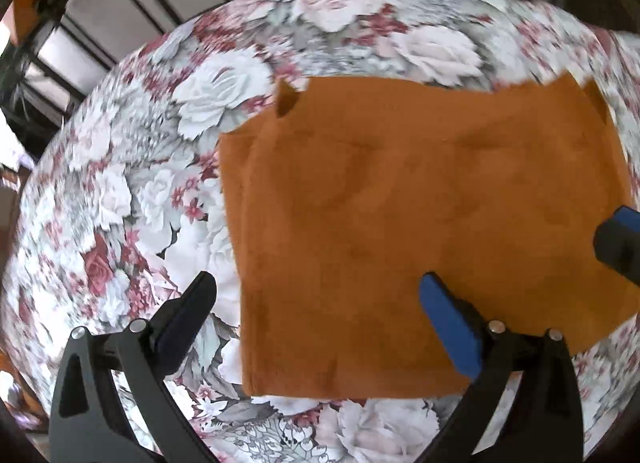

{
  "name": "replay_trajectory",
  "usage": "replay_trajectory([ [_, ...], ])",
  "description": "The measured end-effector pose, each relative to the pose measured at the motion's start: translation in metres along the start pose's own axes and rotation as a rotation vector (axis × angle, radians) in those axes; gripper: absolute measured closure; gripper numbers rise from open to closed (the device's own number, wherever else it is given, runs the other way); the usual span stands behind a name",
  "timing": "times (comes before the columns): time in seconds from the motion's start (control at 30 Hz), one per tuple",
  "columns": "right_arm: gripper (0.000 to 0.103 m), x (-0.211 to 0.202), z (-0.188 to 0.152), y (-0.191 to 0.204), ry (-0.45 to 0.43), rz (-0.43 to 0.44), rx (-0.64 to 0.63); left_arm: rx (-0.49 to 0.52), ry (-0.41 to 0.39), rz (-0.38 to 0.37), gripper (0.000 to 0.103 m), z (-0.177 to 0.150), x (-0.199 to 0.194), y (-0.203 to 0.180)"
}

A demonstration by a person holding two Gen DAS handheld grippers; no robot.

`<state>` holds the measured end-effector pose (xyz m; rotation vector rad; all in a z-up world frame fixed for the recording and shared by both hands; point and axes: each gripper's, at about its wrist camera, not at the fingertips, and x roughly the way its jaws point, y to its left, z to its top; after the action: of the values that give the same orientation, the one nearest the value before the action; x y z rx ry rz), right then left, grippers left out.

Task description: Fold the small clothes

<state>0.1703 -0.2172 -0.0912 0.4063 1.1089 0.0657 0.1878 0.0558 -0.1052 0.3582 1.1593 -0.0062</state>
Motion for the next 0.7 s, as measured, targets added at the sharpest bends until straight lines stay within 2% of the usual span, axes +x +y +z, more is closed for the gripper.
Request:
replay_trajectory([
  [0.17, 0.041, 0.035, 0.01, 0.011, 0.02, 0.005, 0.015, -0.052, -0.009, 0.003, 0.004, 0.028, 0.005, -0.008],
  [0.27, 0.036, 0.044, 0.013, 0.012, 0.027, -0.01, 0.009, -0.061, -0.003, -0.005, 0.004, 0.04, 0.024, 0.006],
  [0.3, 0.035, 0.034, 0.007, 0.002, 0.027, -0.011, 0.007, -0.063, 0.0, -0.008, 0.004, 0.041, 0.028, 0.004],
  [0.47, 0.027, 0.045, 0.004, 0.007, 0.036, -0.038, -0.057, -0.058, 0.011, -0.013, 0.004, 0.041, 0.04, 0.008],
  [0.6, 0.026, 0.043, 0.003, 0.01, 0.031, -0.053, -0.08, -0.064, 0.011, -0.018, 0.004, 0.043, 0.04, 0.007],
  [0.7, 0.026, 0.031, 0.008, 0.009, -0.009, -0.044, -0.064, -0.077, 0.0, -0.015, 0.004, 0.044, 0.035, 0.01],
])
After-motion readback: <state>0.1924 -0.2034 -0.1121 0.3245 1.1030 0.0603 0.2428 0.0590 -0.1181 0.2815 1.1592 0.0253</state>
